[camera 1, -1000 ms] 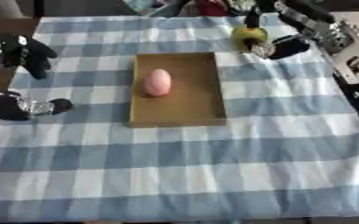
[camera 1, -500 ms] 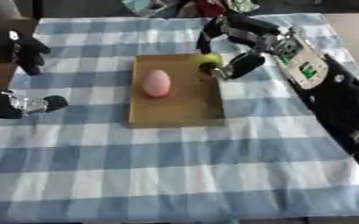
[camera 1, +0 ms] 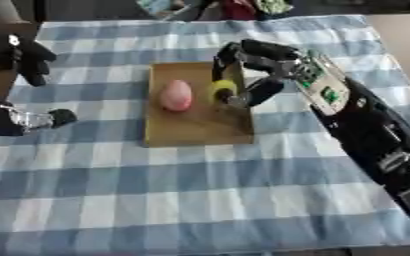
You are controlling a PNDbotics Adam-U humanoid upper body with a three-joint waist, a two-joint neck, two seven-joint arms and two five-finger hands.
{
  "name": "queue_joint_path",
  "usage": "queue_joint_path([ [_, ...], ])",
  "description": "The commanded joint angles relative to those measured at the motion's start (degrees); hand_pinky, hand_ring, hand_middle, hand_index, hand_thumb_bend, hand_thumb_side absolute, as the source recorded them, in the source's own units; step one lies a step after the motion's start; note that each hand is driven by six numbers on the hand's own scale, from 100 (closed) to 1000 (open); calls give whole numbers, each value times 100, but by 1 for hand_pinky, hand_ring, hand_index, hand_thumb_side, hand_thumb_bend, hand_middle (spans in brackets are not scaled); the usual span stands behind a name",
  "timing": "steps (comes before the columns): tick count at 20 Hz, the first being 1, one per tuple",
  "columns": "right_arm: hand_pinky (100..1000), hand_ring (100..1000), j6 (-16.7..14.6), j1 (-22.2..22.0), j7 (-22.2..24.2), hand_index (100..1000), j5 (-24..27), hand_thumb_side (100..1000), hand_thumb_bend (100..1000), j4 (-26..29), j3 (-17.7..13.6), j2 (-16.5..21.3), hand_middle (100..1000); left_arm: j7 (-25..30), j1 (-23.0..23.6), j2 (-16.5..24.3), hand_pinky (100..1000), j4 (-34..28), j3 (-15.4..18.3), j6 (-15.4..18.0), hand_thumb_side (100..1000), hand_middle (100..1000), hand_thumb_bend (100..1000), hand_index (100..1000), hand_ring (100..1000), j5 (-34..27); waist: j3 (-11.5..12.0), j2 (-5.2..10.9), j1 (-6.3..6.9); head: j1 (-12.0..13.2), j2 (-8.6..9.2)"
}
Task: Pick up objects on the table and place them in the box.
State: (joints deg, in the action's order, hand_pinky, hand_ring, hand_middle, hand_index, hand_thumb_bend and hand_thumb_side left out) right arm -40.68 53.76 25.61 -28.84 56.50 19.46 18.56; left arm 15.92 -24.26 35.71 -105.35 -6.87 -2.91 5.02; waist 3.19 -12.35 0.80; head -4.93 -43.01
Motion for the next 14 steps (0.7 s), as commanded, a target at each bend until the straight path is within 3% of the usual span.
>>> queue_joint_path([
  [1, 682, 702, -233, 54, 10, 650, -216, 353, 226, -18, -31, 33, 537, 14, -75, 83, 528, -92, 29, 3, 177, 493, 723, 683, 490, -30, -9, 121, 19, -5, 46],
  [8, 687, 710, -201, 54, -291, 663, -39, 349, 245, 330, -90, 324, 555, -13, -50, 95, 527, -80, 57, -1, 178, 493, 725, 683, 490, -23, -55, 128, 7, 17, 57],
  [14, 694, 734, 304, -215, -308, 671, 1117, 363, 224, 1331, -216, 1003, 594, -90, 36, 106, 526, -51, 108, -11, 181, 493, 734, 681, 489, -17, -101, 112, -15, 84, 98],
])
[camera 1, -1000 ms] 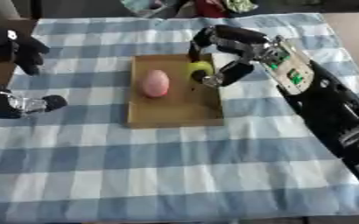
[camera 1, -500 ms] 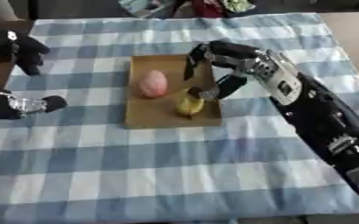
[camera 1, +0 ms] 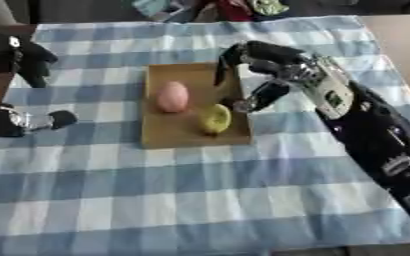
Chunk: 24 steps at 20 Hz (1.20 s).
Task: Pick up objects on the table and place them in the box.
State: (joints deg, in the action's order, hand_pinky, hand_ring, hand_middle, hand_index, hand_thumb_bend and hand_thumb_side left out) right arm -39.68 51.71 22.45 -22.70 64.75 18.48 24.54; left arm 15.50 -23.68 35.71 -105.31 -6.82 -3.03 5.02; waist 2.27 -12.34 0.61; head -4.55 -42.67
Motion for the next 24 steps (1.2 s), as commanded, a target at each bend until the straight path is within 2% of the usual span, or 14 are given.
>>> queue_joint_path([
  [1, 696, 739, 337, -119, 29, 674, 762, 370, 211, 739, -157, 545, 605, -60, 5, 106, 525, -49, 110, 0, 182, 493, 736, 681, 489, -18, -16, 103, 2, 66, 63],
  [6, 703, 762, 1012, -867, 35, 687, 1937, 382, 170, 2037, -504, 1174, 658, -159, 117, 63, 523, -12, 175, -14, 184, 491, 745, 679, 488, -34, -50, 60, -16, 141, 76],
  [11, 707, 773, 1502, -1709, -143, 694, 2550, 385, 152, 3063, -998, 1474, 685, -234, 222, -9, 521, 33, 209, -22, 188, 491, 757, 678, 488, -52, -83, 29, -8, 207, 65],
  [16, 705, 777, 1806, -2373, -385, 702, 2843, 392, 134, 3649, -1428, 1444, 696, -324, 317, -126, 520, 44, 267, -19, 207, 491, 778, 676, 488, -76, -129, 2, -10, 293, 25],
  [24, 693, 774, 2124, -3056, -634, 699, 2917, 413, 109, 4054, -1831, 1109, 691, -435, 450, -330, 518, -1, 332, -15, 223, 489, 795, 673, 486, -101, -142, -54, -13, 378, -84],
])
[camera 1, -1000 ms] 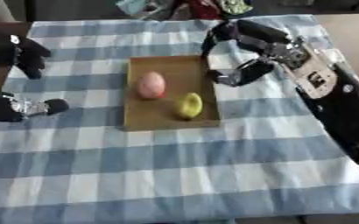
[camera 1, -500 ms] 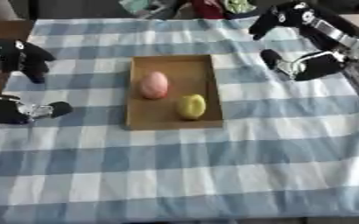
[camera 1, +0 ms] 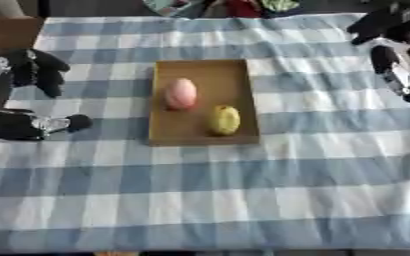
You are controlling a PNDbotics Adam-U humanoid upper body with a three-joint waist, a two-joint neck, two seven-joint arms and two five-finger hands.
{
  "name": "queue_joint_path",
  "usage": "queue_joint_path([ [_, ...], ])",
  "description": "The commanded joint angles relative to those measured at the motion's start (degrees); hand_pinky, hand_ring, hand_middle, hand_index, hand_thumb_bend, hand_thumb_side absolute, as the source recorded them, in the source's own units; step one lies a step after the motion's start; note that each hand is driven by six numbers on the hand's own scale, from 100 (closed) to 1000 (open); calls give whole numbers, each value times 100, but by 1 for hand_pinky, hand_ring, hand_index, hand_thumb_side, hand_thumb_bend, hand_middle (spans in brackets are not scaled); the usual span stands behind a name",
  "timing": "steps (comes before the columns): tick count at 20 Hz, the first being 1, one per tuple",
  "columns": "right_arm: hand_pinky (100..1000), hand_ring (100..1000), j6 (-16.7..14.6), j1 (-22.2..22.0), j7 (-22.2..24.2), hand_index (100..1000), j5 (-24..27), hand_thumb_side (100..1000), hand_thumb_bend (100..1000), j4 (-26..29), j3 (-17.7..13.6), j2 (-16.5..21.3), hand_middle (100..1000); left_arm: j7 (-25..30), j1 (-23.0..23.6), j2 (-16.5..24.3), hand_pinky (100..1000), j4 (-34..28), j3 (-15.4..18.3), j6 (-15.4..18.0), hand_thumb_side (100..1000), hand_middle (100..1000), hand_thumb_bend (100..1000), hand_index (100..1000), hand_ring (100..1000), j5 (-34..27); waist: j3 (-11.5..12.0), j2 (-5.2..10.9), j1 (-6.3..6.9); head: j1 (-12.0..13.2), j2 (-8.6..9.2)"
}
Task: Pick up objects on the table and place them in the box.
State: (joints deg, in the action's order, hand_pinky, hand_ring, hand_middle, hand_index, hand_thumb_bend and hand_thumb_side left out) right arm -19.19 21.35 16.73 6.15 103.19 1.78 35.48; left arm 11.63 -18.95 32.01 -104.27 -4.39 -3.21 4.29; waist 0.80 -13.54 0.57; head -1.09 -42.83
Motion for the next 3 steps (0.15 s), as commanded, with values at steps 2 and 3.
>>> queue_joint_path([
  [2, 692, 773, 123, -122, -106, 698, 21, 415, 108, 265, -214, -61, 689, -72, 9, -6, 517, -98, 104, 0, 221, 488, 796, 673, 486, -36, 4, 56, -13, 38, -79],
  [3, 693, 773, 143, -168, -123, 698, 13, 417, 105, 289, -238, -97, 689, -84, 26, -27, 517, -97, 111, 1, 221, 488, 796, 673, 486, -39, -2, 50, -11, 43, -84],
])
